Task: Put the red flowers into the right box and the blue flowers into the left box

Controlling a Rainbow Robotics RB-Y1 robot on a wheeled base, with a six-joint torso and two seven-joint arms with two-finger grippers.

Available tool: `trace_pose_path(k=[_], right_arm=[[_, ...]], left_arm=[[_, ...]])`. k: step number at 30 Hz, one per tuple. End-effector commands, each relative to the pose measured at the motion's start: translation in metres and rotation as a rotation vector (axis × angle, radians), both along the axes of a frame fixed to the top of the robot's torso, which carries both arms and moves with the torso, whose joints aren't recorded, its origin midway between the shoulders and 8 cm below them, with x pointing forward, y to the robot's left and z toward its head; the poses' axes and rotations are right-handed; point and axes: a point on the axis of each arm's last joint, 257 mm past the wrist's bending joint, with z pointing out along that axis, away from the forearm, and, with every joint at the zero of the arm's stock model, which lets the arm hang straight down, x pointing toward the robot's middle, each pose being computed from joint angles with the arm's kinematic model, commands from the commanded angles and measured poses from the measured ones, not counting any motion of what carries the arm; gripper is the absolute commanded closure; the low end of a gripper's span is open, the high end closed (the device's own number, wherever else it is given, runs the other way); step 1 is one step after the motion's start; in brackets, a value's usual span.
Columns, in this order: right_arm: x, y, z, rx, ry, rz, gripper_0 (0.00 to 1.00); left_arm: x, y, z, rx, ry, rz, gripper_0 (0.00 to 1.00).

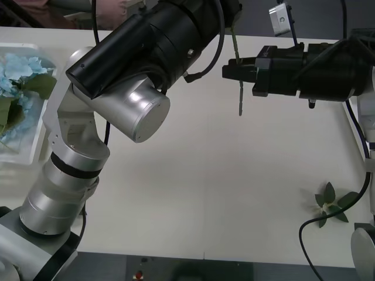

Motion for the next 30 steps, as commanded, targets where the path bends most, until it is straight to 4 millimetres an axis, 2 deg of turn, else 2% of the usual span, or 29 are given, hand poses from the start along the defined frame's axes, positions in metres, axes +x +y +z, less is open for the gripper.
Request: trace_pose_path(k=[1,8,9,10,12,13,14,15,23,26,30], right_arm=[[-0.003,0.006,0.022,0.027,-0.015,0.006,1.0],[-0.005,0.005,0.026,0.043,-0.012,0.011,1.0],[-0.005,0.005,0.026,0.047,-0.011,0.011,1.0],[-0.005,0.004,0.026,0.047,-0.011,0.01,1.0],[-0.005,0.004,0.027,0.05,-0.01,0.011,1.0],[-0.005,0.004,0.027,0.051,-0.01,0.01,1.0],[-0.005,0.004,0.028,0.052,-0.01,0.011,1.0],[-0.006,0.004,0.028,0.053,-0.01,0.012,1.0],[-0.007,-0.005,0.03,0.05,-0.008,0.012,1.0],[-0.009,-0.022,0.027,0.019,0.0,0.005,1.0],[-0.012,-0.056,0.023,-0.042,0.017,-0.015,1.0]], left_arm=[[-0.014,-0.006,0.026,-0.032,-0.047,-0.029,1.0],[-0.014,-0.006,0.026,-0.032,-0.047,-0.029,1.0],[-0.014,-0.006,0.026,-0.032,-0.047,-0.029,0.87],[-0.014,-0.006,0.026,-0.032,-0.047,-0.029,0.6],[-0.014,-0.006,0.026,-0.032,-0.047,-0.029,0.26],[-0.014,-0.006,0.026,-0.032,-0.047,-0.029,0.15],[-0.014,-0.006,0.026,-0.032,-0.047,-0.029,0.11],[-0.014,-0.006,0.026,-0.032,-0.047,-0.029,0.0],[-0.014,-0.006,0.026,-0.032,-0.047,-0.029,0.0],[-0.014,-0.006,0.026,-0.032,-0.047,-0.029,0.0],[-0.014,-0.006,0.026,-0.032,-0.047,-0.029,0.0]])
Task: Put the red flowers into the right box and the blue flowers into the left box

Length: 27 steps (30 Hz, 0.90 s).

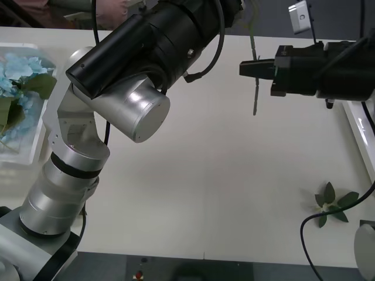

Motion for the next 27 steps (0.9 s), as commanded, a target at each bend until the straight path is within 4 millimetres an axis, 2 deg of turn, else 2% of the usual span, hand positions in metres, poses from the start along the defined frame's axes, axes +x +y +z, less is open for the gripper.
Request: trace_pose_path(k=[1,5,6,7,8,10,12,13,18,19,21,22,27], right_arm=[[-0.005,-0.037,0.016,-0.064,-0.003,-0.028,1.0],[-0.01,-0.074,0.013,-0.109,0.045,-0.072,1.0],[-0.012,-0.087,0.011,-0.121,0.071,-0.092,1.0],[-0.013,-0.1,0.01,-0.134,0.096,-0.115,1.0],[-0.014,-0.111,0.008,-0.144,0.117,-0.137,1.0],[-0.016,-0.136,0.002,-0.174,0.159,-0.192,1.0],[-0.016,-0.166,-0.006,-0.211,0.203,-0.268,1.0],[-0.017,-0.174,-0.008,-0.218,0.217,-0.288,1.0],[-0.017,-0.255,-0.033,-0.314,0.318,-0.524,1.0],[-0.017,-0.264,-0.034,-0.324,0.326,-0.55,1.0],[-0.019,-0.296,-0.044,-0.371,0.368,-0.652,1.0],[-0.02,-0.304,-0.046,-0.382,0.378,-0.676,1.0],[-0.028,-0.366,-0.062,-0.484,0.451,-0.845,1.0]], left_arm=[[-0.014,-0.006,0.026,-0.032,-0.047,-0.029,0.0],[-0.014,-0.006,0.026,-0.032,-0.047,-0.029,0.0],[-0.01,-0.005,0.004,-0.021,-0.007,-0.023,0.0],[-0.009,-0.002,-0.003,-0.011,-0.008,-0.013,0.0],[-0.013,0.002,0.002,-0.015,-0.04,-0.013,0.0],[-0.01,0.02,-0.007,0.025,-0.083,0.022,0.0],[-0.009,0.039,-0.026,0.103,-0.112,0.061,0.0],[-0.009,0.044,-0.031,0.122,-0.116,0.069,0.0],[-0.029,0.078,-0.063,0.236,-0.126,0.08,0.0],[-0.031,0.081,-0.067,0.245,-0.124,0.08,0.0],[-0.042,0.097,-0.088,0.297,-0.106,0.086,0.0],[-0.045,0.101,-0.094,0.313,-0.101,0.089,0.0],[-0.059,0.131,-0.149,0.503,-0.07,0.085,0.0]])
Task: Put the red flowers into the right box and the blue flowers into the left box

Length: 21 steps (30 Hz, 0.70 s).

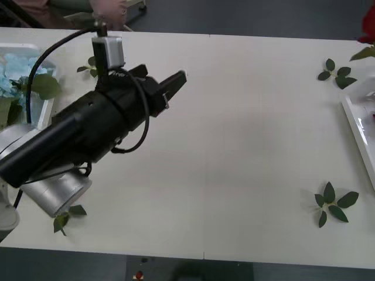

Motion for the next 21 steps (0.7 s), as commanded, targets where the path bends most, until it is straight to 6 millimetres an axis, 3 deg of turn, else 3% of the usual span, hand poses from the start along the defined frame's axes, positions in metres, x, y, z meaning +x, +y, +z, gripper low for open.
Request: trace_pose_path(k=[1,3,8,16,21], right_arm=[[-0.002,-0.041,0.011,-0.077,0.015,-0.105,1.0],[-0.006,-0.065,0.008,-0.114,0.045,-0.154,1.0],[-0.012,-0.118,0.004,-0.187,0.092,-0.251,1.0],[-0.012,-0.209,-0.009,-0.351,0.1,-0.344,1.0],[-0.015,-0.236,-0.037,-0.36,0.114,-0.378,1.0]], left_arm=[[-0.013,0.018,-0.016,0.184,-0.067,-0.006,0.0],[-0.012,0.033,-0.034,0.264,-0.042,0.014,0.0],[-0.003,0.057,-0.049,0.394,0.044,0.048,0.0],[-0.004,0.07,-0.047,0.485,0.123,0.001,0.0],[-0.015,0.081,-0.047,0.56,0.122,-0.075,0.0]])
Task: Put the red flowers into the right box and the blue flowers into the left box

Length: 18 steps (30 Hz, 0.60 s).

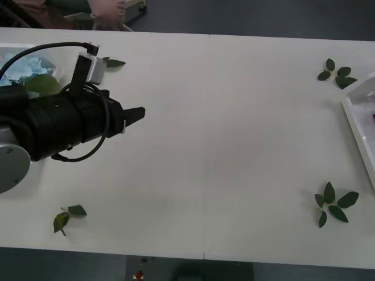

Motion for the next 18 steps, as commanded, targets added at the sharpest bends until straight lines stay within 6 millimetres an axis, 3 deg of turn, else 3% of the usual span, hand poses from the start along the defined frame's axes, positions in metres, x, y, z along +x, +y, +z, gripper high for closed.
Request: trace_pose_path(k=[1,6,8,9,10,11,12,18], right_arm=[[-0.001,-0.023,0.0,-0.031,-0.012,-0.022,1.0],[-0.009,-0.034,-0.026,-0.034,0.003,-0.054,1.0],[-0.01,-0.038,-0.029,-0.047,0.002,-0.059,0.94],[-0.01,-0.039,-0.028,-0.052,-0.001,-0.06,0.66],[-0.01,-0.038,-0.029,-0.049,-0.001,-0.059,0.26],[-0.01,-0.038,-0.03,-0.05,0.001,-0.059,0.06],[-0.009,-0.037,-0.03,-0.047,-0.001,-0.058,0.0],[0.003,-0.01,-0.018,0.03,-0.049,0.003,0.0]], left_arm=[[-0.012,-0.002,0.018,0.118,-0.071,-0.126,0.0],[-0.007,0.0,0.009,0.203,-0.08,-0.226,0.0],[-0.005,0.0,0.004,0.251,-0.086,-0.271,0.0],[-0.003,-0.004,0.002,0.276,-0.093,-0.304,0.0],[-0.001,-0.006,0.0,0.293,-0.099,-0.326,0.0],[0.001,-0.008,-0.001,0.306,-0.105,-0.338,0.0],[0.002,-0.01,-0.002,0.312,-0.11,-0.345,0.0],[0.006,-0.03,0.01,0.313,-0.161,-0.394,0.0]])
